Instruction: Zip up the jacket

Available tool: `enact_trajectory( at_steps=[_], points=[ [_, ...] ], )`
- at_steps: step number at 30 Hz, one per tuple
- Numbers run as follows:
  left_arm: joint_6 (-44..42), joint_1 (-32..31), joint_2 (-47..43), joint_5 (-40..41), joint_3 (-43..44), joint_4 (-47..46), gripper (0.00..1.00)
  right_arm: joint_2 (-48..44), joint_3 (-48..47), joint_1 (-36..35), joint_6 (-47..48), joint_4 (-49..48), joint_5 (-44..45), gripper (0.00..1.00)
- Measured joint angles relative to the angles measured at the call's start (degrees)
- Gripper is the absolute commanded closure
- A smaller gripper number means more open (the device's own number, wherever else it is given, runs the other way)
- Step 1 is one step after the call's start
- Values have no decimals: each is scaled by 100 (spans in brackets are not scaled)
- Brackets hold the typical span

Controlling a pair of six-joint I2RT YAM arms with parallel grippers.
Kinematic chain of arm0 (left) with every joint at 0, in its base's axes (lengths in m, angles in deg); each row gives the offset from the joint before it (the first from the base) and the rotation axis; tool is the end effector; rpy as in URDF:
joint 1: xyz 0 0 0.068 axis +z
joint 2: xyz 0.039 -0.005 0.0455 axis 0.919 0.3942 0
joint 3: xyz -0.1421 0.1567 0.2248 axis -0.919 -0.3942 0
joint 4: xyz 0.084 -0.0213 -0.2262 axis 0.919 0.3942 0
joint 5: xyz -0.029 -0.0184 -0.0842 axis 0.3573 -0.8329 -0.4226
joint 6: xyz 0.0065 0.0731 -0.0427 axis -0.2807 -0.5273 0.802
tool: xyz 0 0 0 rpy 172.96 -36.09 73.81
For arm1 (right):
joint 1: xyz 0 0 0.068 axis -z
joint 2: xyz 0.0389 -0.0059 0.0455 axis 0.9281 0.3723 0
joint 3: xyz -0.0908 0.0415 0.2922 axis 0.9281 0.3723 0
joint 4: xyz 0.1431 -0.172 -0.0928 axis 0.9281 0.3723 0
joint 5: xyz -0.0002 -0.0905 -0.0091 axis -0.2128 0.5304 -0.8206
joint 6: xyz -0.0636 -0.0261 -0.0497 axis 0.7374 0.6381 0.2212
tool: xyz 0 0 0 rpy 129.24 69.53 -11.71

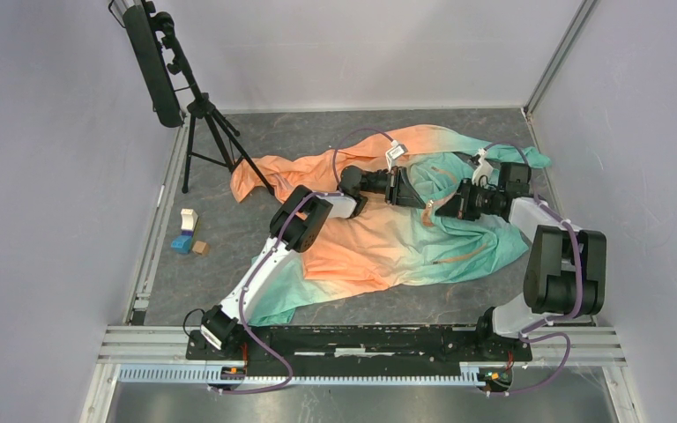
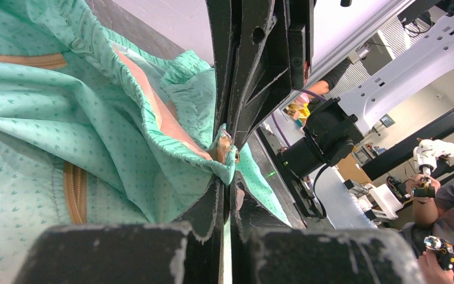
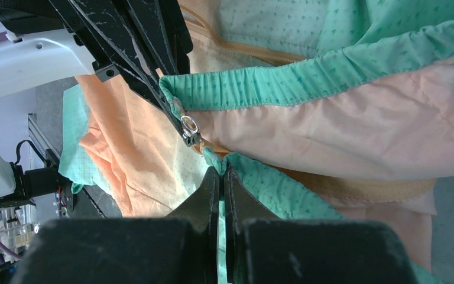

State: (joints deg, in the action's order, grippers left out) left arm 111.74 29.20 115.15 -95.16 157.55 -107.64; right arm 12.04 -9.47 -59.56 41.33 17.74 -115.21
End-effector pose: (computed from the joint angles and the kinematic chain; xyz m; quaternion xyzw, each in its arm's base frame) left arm 0.4207 -0.4108 0.1265 0.3371 0.5254 -0.7583 0.1880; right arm 0.2946 0.0115 0.2104 0.0014 0.8802 0.3854 0.2771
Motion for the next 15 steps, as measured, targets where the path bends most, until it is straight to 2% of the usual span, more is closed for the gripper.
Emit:
enact_trajectory(
  at_steps=[15],
  points=[
    [0,0,0,-7,44,0,98,55,-52,-33,-66,-68,-87,100]
  ],
)
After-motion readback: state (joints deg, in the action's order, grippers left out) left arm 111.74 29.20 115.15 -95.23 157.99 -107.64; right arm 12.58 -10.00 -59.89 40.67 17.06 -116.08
